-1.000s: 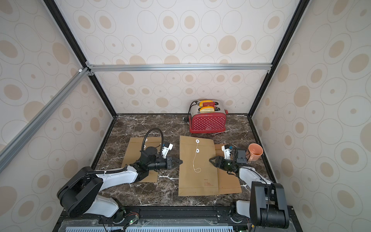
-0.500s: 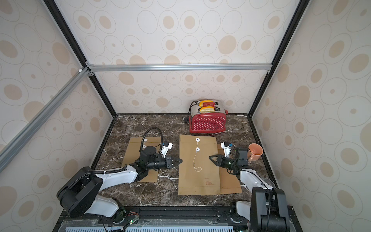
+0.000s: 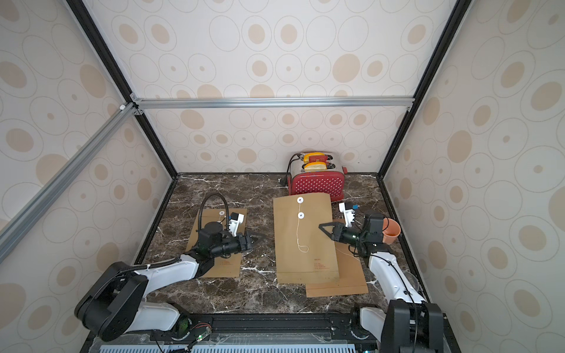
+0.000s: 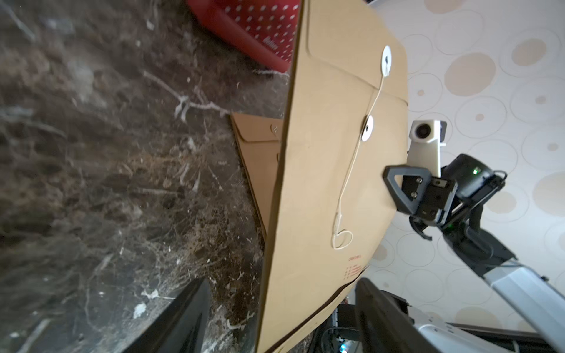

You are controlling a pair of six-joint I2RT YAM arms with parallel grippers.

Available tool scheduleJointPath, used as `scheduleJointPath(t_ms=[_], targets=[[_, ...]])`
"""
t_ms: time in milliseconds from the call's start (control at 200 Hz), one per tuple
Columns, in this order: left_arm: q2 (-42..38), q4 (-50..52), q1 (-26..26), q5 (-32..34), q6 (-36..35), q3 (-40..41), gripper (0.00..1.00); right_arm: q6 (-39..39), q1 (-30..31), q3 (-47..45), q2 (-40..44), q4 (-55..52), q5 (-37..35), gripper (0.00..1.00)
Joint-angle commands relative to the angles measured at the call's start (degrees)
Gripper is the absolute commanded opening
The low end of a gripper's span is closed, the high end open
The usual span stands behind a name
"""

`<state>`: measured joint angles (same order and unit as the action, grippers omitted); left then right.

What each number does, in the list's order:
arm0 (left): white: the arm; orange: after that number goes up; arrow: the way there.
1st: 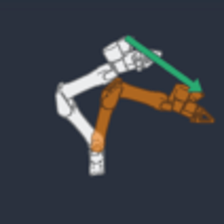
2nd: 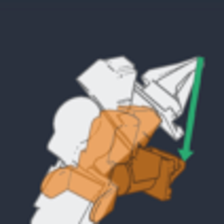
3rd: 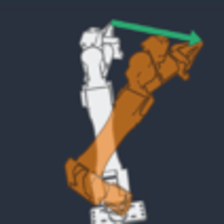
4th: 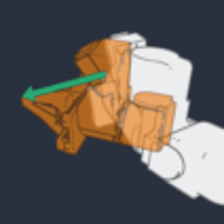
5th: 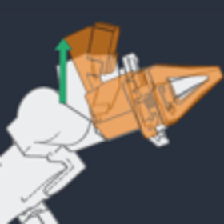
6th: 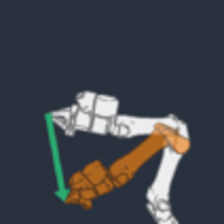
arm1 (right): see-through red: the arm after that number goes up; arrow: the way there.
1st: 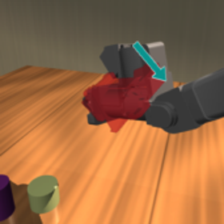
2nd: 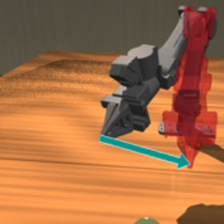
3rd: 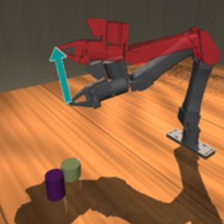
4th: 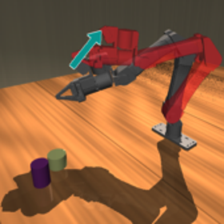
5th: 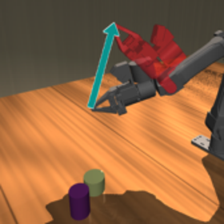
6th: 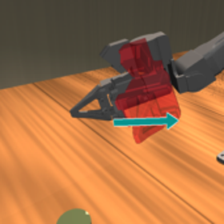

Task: Close the mouth of the file bag
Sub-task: Pick up the file bag from the file bag.

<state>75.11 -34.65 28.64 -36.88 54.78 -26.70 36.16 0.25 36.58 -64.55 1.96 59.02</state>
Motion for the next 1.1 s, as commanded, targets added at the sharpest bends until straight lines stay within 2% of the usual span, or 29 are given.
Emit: scheduleJointPath(t_ms=[0, 75, 155, 260, 386, 506, 586, 686, 756, 856, 992, 1062, 1097], targets=[[-6.19, 0.04, 0.17, 3.38, -5.53, -1.94, 0.89, 0.84, -0.1, 5.14, 0.56, -3.58, 4.77, 0.0], [-7.87, 0.82, 0.07, 4.3, -7.37, -3.19, 0.93, 4.43, -0.01, 6.82, 0.64, -0.83, 6.74, 0.0], [-8.42, -1.95, -0.02, 3.34, -6.82, -4.33, 0.95, 6.88, -0.01, 8.78, 1.38, 0.53, 7.53, 0.0], [-7.3, -0.41, 0.01, 1.49, -7.74, -8.29, 0.99, 8.94, 0.43, 11.55, 2.24, 1.0, 8.68, 0.0], [-4.82, -9.6, -0.05, -2.18, -3.41, -10.51, 0.99, 11.15, 1.81, 13.2, 3.12, 1.8, 7.69, 0.0], [-3.52, -11.22, -0.07, -2.43, -2.27, -12.53, 0.99, 12.89, 3.54, 14.98, 3.34, 2.58, 8.07, 0.0], [-2.83, -15.81, -0.04, -3.72, -0.27, -12.92, 0.97, 12.93, 4.11, 16.47, 3.47, 1.23, 8.0, 0.0], [-1.54, -24.47, -0.07, -7.04, 4.65, -13.49, 0.89, 11.68, 4.31, 17.82, 3.34, -1.12, 7.37, 0.0], [-0.78, -29.68, -0.03, -8.87, 7.88, -13.71, 0.8, 12.7, 4.75, 17.83, 2.89, -0.23, 7.44, 0.0], [-0.05, -30.56, -0.08, -10.71, 9.75, -14.36, 0.67, 12.93, 6.41, 17.87, 2.68, 0.08, 6.37, 0.0], [-0.47, -30.67, -0.03, -11.62, 10.63, -14.09, 0.56, 12.35, 8.48, 18.3, 2.18, -0.29, 5.24, 0.0], [-1.08, -29.58, -0.06, -11.89, 10.42, -14.06, 0.36, 12.51, 8.96, 18.38, 2.07, -0.26, 4.68, 0.0], [-1.44, -29.14, -0.08, -11.77, 10.28, -13.85, 0.31, 12.59, 9.19, 18.48, 1.98, -0.28, 4.46, 0.0]])
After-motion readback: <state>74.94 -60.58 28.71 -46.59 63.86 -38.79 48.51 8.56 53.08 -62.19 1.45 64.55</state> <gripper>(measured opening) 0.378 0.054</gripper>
